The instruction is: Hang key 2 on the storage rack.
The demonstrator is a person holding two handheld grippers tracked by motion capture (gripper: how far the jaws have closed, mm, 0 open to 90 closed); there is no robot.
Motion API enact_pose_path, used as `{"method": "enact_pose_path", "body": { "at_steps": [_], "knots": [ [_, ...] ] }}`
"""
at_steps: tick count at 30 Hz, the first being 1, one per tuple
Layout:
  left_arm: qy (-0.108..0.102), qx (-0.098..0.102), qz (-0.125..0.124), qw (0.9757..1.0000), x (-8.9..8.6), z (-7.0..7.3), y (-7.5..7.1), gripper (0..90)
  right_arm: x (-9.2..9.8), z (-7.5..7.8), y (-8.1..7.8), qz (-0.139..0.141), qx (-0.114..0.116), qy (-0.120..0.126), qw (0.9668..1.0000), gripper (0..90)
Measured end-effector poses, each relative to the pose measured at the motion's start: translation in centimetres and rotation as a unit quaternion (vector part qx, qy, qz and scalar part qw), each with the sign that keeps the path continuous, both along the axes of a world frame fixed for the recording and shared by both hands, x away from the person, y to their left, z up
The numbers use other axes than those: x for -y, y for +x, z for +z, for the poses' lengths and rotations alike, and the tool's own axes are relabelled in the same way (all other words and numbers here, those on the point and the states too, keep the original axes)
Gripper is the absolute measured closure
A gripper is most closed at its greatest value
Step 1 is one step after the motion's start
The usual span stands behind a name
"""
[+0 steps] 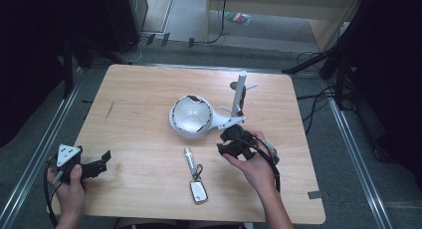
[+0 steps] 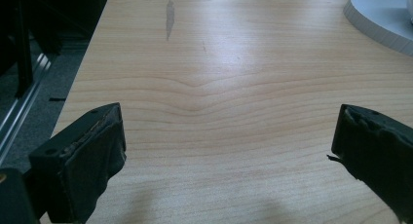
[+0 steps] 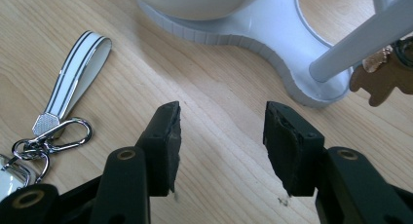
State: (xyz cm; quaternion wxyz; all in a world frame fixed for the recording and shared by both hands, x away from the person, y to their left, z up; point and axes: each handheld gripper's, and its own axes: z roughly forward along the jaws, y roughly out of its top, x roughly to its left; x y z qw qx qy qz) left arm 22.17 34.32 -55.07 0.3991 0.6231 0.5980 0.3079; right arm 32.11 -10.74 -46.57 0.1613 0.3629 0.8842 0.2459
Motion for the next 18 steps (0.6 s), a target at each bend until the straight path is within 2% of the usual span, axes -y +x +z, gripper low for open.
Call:
{"method": "enact_pose_path", "body": {
  "at_steps": [18],
  "knots": [
    [0.001, 0.001, 0.001, 1.0000, 0.0, 0.0, 0.0, 0.0, -2.3, -1.1, -0.4, 0.021, -0.022, -0.003, 0.9995, 48.6]
  ]
}}
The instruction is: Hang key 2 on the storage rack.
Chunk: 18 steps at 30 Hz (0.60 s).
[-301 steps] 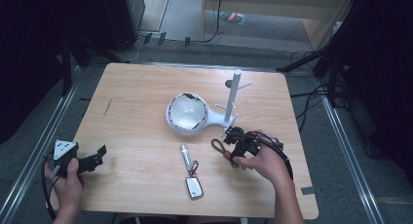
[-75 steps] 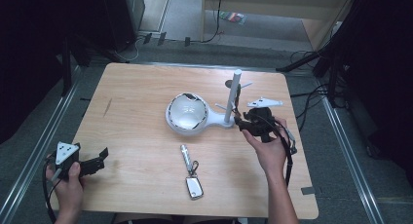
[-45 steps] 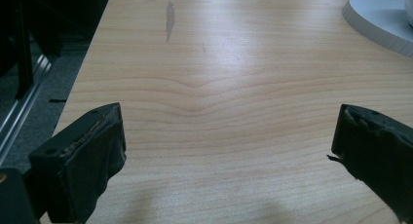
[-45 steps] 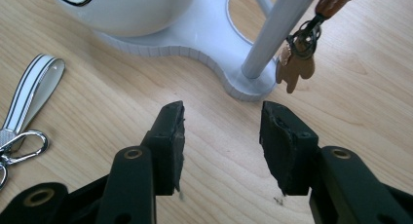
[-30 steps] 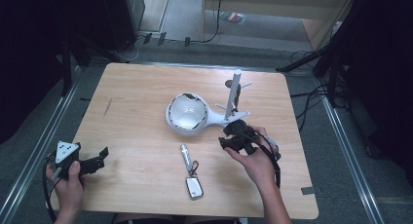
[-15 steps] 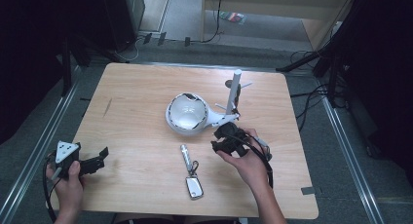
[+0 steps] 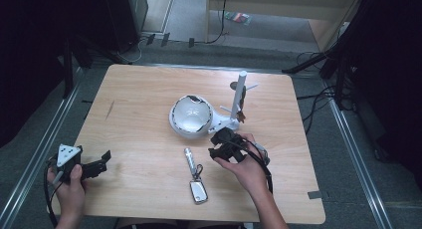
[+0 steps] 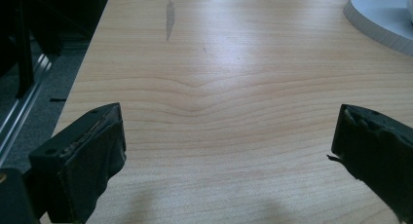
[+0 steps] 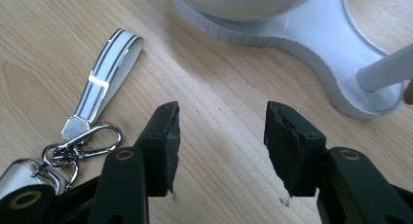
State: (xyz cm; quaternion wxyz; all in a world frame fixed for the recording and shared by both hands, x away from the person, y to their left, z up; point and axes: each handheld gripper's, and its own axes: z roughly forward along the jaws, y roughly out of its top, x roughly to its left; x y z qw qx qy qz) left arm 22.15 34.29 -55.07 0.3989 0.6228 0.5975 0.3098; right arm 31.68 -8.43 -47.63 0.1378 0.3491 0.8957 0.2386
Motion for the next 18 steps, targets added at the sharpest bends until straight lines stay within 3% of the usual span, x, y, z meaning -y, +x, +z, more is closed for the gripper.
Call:
{"method": "enact_pose_path", "body": {
  "at_steps": [18],
  "knots": [
    [0.001, 0.002, 0.000, 1.0000, 0.0, 0.0, -0.1, 0.0, -2.9, -1.6, -0.5, 0.031, -0.027, 0.001, 0.9992, 52.3]
  ]
}}
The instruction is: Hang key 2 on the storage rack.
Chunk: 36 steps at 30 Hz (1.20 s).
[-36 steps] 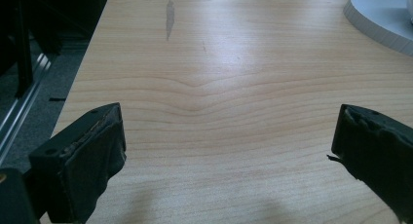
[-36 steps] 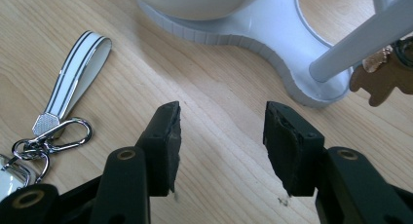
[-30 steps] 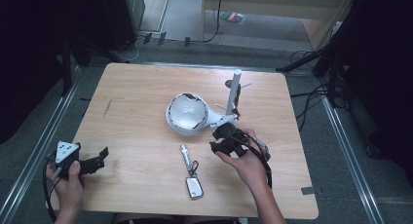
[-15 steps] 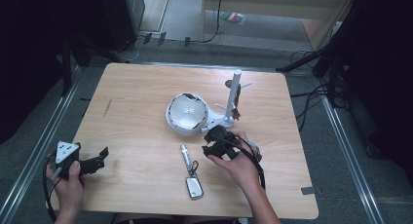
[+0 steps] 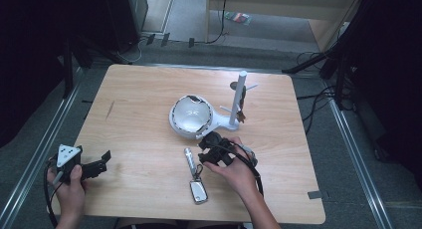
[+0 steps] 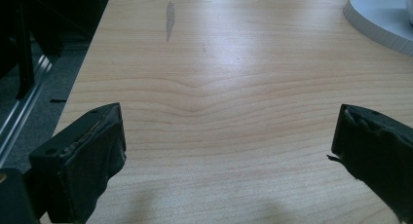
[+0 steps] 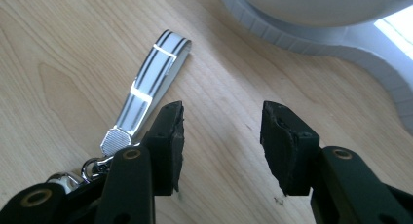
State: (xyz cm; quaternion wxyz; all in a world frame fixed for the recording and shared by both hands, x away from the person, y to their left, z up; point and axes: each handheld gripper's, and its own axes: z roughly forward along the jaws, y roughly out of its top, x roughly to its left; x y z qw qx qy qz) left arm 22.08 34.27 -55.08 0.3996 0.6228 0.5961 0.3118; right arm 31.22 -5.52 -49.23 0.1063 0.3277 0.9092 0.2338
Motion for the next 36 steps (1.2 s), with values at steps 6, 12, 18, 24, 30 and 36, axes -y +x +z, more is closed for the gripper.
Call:
{"method": "enact_pose_path", "body": {
  "at_steps": [6, 12, 18, 24, 30, 36],
  "knots": [
    [-0.001, 0.000, 0.001, 1.0000, 0.0, 0.0, 0.0, 0.0, -0.8, -0.6, -0.2, 0.008, -0.008, -0.001, 0.9999, 53.1],
    [-0.002, 0.002, 0.001, 1.0000, 0.0, 0.0, 0.0, 0.0, -1.3, -0.9, -0.3, 0.009, -0.021, 0.002, 0.9997, 53.2],
    [-0.002, 0.002, 0.000, 1.0000, 0.0, 0.0, -0.1, 0.0, -1.7, -1.2, -0.3, 0.013, -0.027, 0.004, 0.9995, 56.1],
    [-0.003, 0.002, -0.001, 1.0000, 0.0, 0.0, -0.2, 0.0, -2.1, -1.4, -0.3, 0.021, -0.038, 0.004, 0.9991, 55.9],
    [-0.005, 0.004, -0.002, 1.0000, 0.0, 0.0, -0.3, 0.0, -2.5, -1.7, -0.2, 0.026, -0.050, 0.006, 0.9984, 56.0],
    [-0.002, 0.002, -0.004, 1.0000, 0.0, 0.0, -0.3, 0.0, -2.6, -1.9, 0.0, 0.028, -0.067, 0.020, 0.9971, 57.5]
  ]
}}
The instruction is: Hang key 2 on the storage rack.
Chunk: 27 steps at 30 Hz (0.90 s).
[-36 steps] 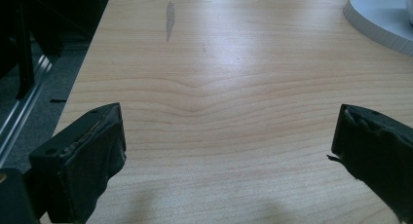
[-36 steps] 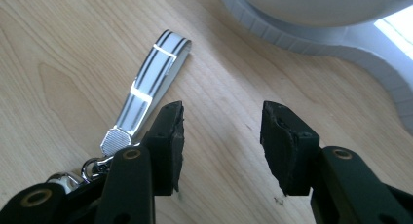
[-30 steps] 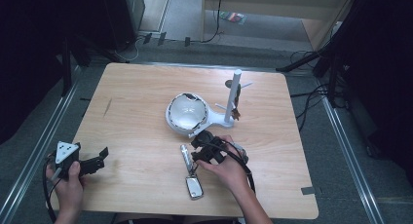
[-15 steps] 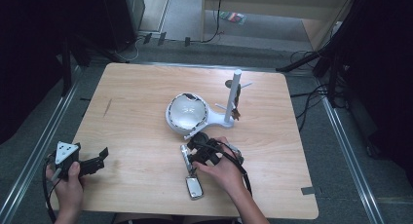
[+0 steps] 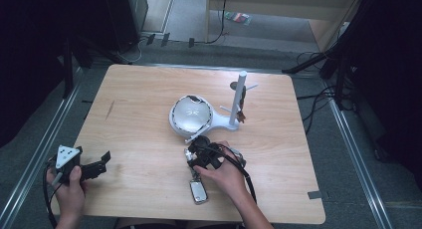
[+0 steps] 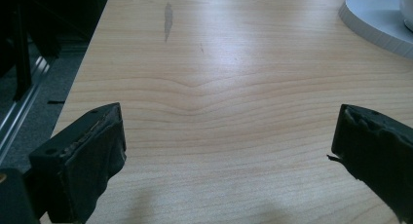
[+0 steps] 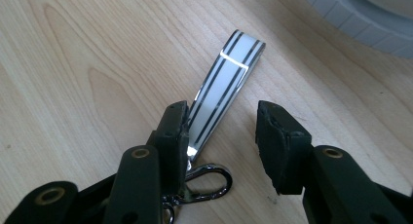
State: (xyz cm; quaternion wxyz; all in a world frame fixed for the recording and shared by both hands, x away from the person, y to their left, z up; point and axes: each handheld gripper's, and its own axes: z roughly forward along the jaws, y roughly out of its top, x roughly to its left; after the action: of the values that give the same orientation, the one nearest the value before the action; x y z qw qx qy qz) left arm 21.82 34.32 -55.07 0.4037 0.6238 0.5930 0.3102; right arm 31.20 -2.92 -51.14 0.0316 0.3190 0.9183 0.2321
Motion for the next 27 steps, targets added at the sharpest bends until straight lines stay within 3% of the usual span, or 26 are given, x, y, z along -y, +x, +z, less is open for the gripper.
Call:
{"method": "enact_pose_path", "body": {
  "at_steps": [11, 18, 21, 23, 27],
  "knots": [
    [0.000, 0.000, -0.001, 1.0000, 0.01, 0.00, -0.01, 0.0, 0.03, -0.18, 0.26, -0.003, -0.025, 0.012, 0.9996, 62.6],
    [0.002, 0.001, -0.002, 1.0000, 0.05, 0.00, 0.00, 0.0, -0.06, -0.22, 0.21, 0.005, -0.023, 0.015, 0.9996, 66.2],
    [0.002, 0.001, -0.002, 1.0000, 0.05, 0.00, 0.01, 0.0, -0.34, -0.41, 0.10, 0.009, -0.032, 0.021, 0.9992, 66.6],
    [0.001, 0.000, -0.003, 1.0000, 0.04, 0.00, 0.01, 0.0, -0.60, -0.70, -0.09, 0.013, -0.019, 0.010, 0.9997, 69.1],
    [0.000, -0.001, -0.003, 1.0000, 0.00, 0.00, -0.01, 0.0, -0.56, -0.55, -0.09, 0.009, -0.016, 0.007, 0.9998, 65.6]
  ]
}}
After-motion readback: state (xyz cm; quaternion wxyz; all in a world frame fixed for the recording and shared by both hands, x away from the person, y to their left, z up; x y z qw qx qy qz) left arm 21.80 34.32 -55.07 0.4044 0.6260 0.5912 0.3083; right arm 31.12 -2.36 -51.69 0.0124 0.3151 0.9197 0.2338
